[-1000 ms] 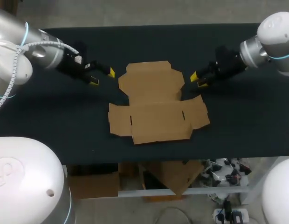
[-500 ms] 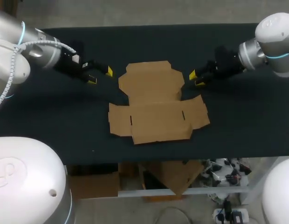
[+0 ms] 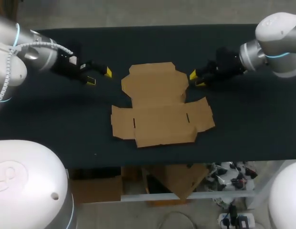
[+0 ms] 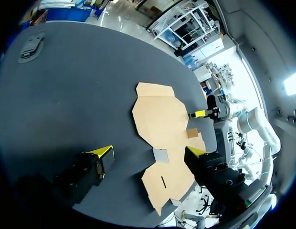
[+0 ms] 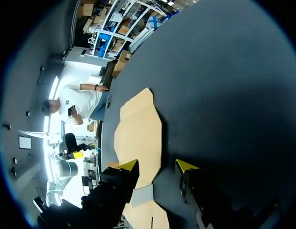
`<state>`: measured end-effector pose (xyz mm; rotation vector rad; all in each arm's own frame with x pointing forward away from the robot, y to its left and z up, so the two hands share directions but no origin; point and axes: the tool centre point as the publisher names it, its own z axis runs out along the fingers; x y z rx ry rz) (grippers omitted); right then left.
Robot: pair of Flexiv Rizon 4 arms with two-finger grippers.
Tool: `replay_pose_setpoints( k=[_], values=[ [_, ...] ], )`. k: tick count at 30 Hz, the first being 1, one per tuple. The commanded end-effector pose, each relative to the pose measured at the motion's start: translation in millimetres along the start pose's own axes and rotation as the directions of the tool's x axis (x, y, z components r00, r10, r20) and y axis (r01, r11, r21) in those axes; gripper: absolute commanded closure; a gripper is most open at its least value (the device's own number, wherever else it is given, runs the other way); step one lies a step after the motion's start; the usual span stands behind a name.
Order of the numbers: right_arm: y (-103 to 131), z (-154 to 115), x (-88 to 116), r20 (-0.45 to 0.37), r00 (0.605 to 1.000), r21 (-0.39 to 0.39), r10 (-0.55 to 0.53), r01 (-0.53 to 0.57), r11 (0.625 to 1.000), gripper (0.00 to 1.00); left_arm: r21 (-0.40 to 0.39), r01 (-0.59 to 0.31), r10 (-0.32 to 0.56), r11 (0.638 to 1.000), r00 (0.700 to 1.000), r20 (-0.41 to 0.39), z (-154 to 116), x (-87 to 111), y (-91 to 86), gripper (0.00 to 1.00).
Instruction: Assemble the packaging by folding the flat box into shape, placing the metal phone stand inside, and closing the box properly
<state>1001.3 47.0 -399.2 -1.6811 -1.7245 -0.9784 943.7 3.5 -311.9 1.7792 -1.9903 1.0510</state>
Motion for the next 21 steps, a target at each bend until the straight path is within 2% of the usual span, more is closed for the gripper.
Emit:
replay_pose_setpoints(
  k=[1,21],
  values=[
    [6.9,7.0,-4.1,-0.020,1.000,0.009,0.006,-0.006,1.000,0.50,0.012,-0.006,0.006,1.000,1.000,-0.016,-3.0,-3.4,2.9,0.00],
    [16.9,25.7,-0.1,-0.075,0.996,0.002,0.036,-0.036,0.999,0.51,0.022,-0.010,0.011,1.000,0.999,-0.033,-8.3,-11.4,2.8,0.00]
  ],
)
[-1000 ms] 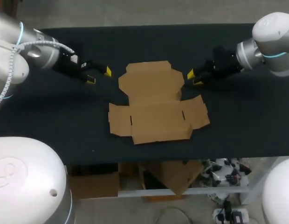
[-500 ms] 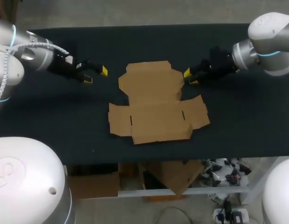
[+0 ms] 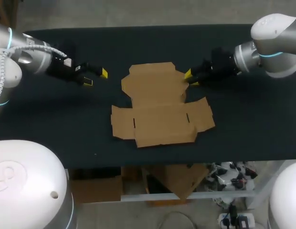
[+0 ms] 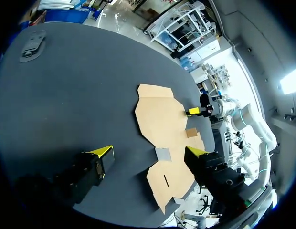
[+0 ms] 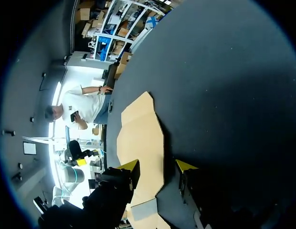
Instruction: Assemble the packaging by folding the flat box into shape, placing the metal phone stand inside, and closing the box properly
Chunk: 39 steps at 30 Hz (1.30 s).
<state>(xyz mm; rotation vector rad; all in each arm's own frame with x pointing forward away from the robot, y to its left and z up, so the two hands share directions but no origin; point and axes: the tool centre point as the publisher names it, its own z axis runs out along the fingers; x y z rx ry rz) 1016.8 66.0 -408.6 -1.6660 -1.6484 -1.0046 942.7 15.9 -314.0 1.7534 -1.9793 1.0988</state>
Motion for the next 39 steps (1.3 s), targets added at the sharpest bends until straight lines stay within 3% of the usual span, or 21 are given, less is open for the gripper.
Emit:
replay_pose_setpoints(
  k=[1,5,14,39],
  values=[
    [3.8,3.8,-2.8,-0.022,1.000,0.005,-0.001,0.002,1.000,0.49,0.002,-0.001,0.001,1.000,1.000,-0.002,-1.5,-1.1,1.5,0.00],
    [4.3,7.9,-2.0,-0.038,0.999,0.003,0.002,-0.002,1.000,0.40,0.003,0.000,0.000,1.000,1.000,-0.003,-2.5,-2.1,2.6,0.00],
    [7.0,15.3,1.7,-0.059,0.998,0.012,-0.002,0.003,1.000,0.54,0.008,0.001,-0.001,1.000,1.000,-0.008,-5.5,-3.7,4.7,0.00],
    [5.5,38.7,1.3,-0.128,0.992,0.034,-0.004,0.009,0.999,0.56,0.013,0.011,-0.011,1.000,1.000,-0.015,-11.0,-12.2,10.5,0.00]
  ],
)
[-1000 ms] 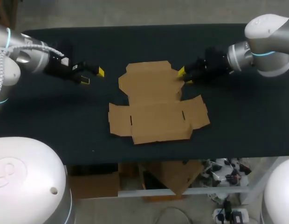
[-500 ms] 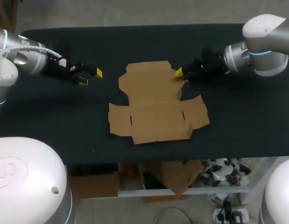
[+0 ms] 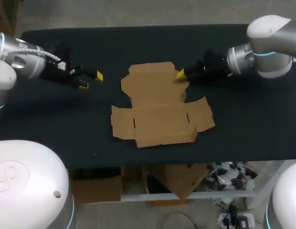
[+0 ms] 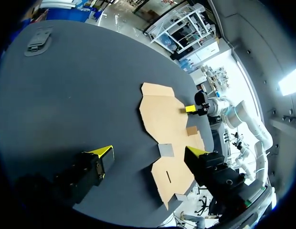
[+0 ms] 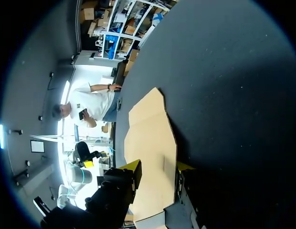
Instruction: Assemble the packaging by folding the flat box into shape, placing the metal phone stand inside, and closing the box properly
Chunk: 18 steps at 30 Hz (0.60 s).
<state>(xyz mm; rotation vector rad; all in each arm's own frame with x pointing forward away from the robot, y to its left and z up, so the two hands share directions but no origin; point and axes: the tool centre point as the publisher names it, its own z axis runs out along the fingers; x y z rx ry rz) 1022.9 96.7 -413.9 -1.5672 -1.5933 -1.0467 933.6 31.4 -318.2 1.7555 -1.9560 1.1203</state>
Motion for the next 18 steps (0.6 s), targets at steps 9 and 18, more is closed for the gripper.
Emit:
replay_pose_setpoints(
  k=[9,18],
  values=[
    [2.7,15.1,-12.8,-0.061,0.998,0.012,-0.026,0.027,1.000,0.57,-0.007,0.000,0.000,1.000,1.000,0.000,0.0,-1.1,0.8,0.00],
    [2.3,15.9,-9.9,-0.079,0.995,0.003,-0.053,0.054,0.999,0.86,-0.010,0.002,-0.002,1.000,1.000,0.003,0.4,-1.3,1.0,0.00]
  ],
)
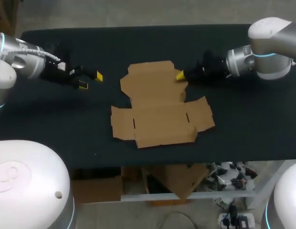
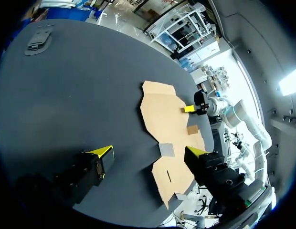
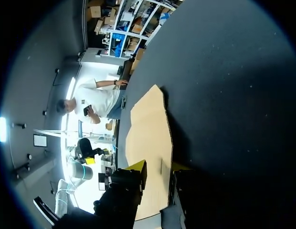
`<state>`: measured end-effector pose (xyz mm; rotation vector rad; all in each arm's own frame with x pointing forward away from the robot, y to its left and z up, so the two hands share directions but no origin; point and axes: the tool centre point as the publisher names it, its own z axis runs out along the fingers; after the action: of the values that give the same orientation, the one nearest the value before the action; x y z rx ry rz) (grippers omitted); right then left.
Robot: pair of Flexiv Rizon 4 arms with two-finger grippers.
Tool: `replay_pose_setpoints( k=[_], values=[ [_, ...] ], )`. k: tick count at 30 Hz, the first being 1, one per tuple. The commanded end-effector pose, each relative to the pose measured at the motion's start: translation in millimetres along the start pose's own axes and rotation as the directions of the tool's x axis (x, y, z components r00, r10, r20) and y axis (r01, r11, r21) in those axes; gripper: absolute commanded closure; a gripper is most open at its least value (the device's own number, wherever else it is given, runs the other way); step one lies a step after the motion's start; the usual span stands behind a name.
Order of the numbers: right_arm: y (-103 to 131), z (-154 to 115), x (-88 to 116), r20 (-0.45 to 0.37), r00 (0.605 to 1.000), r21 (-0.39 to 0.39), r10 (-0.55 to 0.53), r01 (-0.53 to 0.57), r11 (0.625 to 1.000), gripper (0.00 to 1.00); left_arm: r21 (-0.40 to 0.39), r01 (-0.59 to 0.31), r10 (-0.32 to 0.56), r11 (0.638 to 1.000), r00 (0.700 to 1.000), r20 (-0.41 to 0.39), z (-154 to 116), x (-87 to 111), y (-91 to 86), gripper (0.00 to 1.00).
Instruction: Assemble the packaging by folding the flat box into shape, placing the metal phone stand inside, and closing the box properly
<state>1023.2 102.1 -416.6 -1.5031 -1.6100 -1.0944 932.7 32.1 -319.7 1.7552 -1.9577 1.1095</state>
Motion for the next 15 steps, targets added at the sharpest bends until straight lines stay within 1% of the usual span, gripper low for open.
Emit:
replay_pose_setpoints(
  k=[1,2,8,15],
  values=[
    [1.6,8.7,-10.1,-0.039,0.999,-0.002,-0.010,0.010,1.000,0.93,-0.003,0.001,-0.001,1.000,1.000,0.000,0.4,0.0,-0.3,0.00],
    [1.1,8.0,-9.6,-0.041,0.999,-0.004,-0.013,0.013,1.000,1.00,-0.004,0.001,-0.001,1.000,1.000,0.000,0.7,0.0,-0.4,0.00],
    [-4.6,2.7,-1.2,-0.045,0.997,-0.030,-0.059,0.058,0.998,1.00,-0.018,-0.007,0.007,1.000,1.000,-0.009,2.9,0.7,-1.5,0.00],
    [-11.6,-7.8,14.1,-0.045,0.991,-0.060,-0.123,0.121,0.991,1.00,-0.042,-0.028,0.026,0.999,0.999,-0.037,6.4,1.2,-2.6,0.00]
  ],
)
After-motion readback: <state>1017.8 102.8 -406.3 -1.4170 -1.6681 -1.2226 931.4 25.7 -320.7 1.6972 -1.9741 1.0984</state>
